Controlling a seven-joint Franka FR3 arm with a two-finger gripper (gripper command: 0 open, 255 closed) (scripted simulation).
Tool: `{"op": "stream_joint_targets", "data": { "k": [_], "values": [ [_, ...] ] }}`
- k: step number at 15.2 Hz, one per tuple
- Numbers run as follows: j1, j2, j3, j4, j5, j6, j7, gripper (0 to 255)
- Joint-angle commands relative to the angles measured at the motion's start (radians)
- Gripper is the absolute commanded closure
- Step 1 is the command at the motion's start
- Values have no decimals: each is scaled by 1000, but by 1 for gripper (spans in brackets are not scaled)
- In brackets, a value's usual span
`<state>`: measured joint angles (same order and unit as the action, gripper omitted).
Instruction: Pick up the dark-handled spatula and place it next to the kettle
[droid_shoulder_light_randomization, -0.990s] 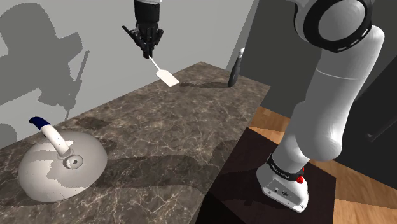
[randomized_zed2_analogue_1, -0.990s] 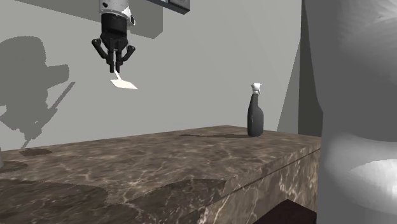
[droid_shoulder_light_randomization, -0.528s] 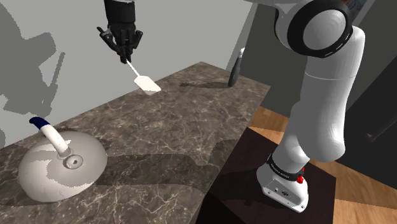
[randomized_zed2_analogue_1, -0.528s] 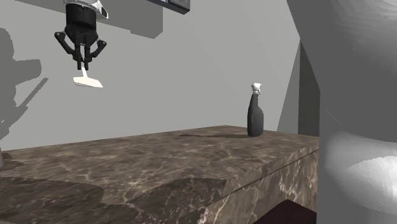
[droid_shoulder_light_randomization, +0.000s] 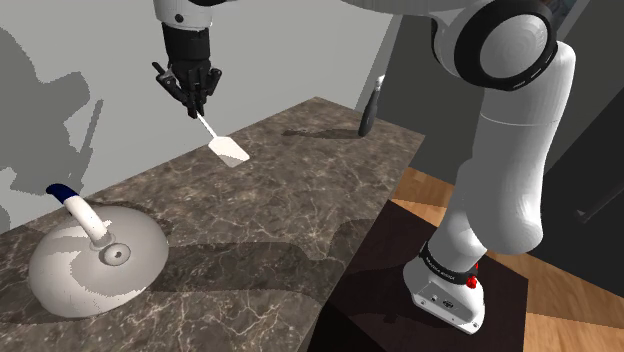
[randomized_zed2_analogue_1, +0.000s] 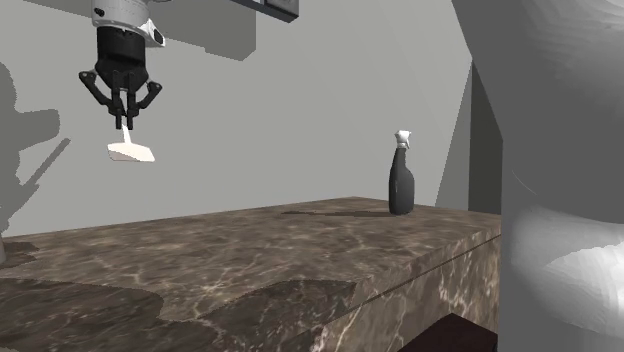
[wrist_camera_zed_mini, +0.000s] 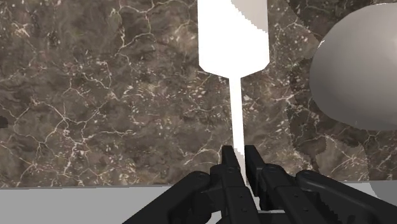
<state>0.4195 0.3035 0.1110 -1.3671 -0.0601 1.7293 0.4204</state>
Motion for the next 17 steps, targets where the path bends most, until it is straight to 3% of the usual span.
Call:
{"op": "stream_joint_targets", "data": {
  "k": [1,17],
  "values": [
    [0,0,0,-27,0,27,2,255],
    [-4,6,-2,-234,-4,240,9,255]
  ]
}}
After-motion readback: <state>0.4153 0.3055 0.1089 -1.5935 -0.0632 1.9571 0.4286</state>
